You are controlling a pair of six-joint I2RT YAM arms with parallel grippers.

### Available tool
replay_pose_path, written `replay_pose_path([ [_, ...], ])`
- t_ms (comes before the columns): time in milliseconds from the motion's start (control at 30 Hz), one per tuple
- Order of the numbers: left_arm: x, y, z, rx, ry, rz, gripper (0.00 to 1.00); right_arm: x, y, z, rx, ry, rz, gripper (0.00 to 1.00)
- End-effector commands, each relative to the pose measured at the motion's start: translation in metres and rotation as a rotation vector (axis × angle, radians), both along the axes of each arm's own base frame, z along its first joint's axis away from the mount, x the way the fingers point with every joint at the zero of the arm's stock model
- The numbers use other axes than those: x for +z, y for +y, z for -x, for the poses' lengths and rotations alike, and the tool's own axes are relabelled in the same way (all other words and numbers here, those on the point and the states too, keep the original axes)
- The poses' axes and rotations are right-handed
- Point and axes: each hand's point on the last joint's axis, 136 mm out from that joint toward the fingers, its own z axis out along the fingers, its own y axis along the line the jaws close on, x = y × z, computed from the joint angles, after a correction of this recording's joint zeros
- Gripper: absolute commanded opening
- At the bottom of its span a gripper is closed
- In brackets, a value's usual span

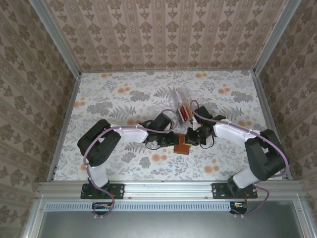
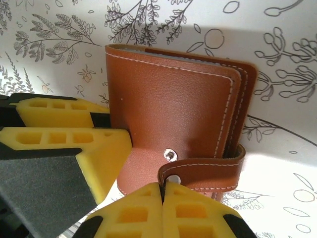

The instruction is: Put the credit cards into the card holder

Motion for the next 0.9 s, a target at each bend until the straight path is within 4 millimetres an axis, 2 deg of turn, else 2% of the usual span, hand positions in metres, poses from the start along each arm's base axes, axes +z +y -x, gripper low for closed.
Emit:
replay_pose_path([
  [0,0.000,-0.004,0.002,-0.011,-0.004,-0.001,0.27,0.000,0.007,-0.003,0.017,0.006,-0.014,0.00],
  [867,-0.002,-0.006,0.003,-0.022,0.004,0.012,0.26,-0.031,0.008,0.001,-0.013,0.089,0.051,0.00],
])
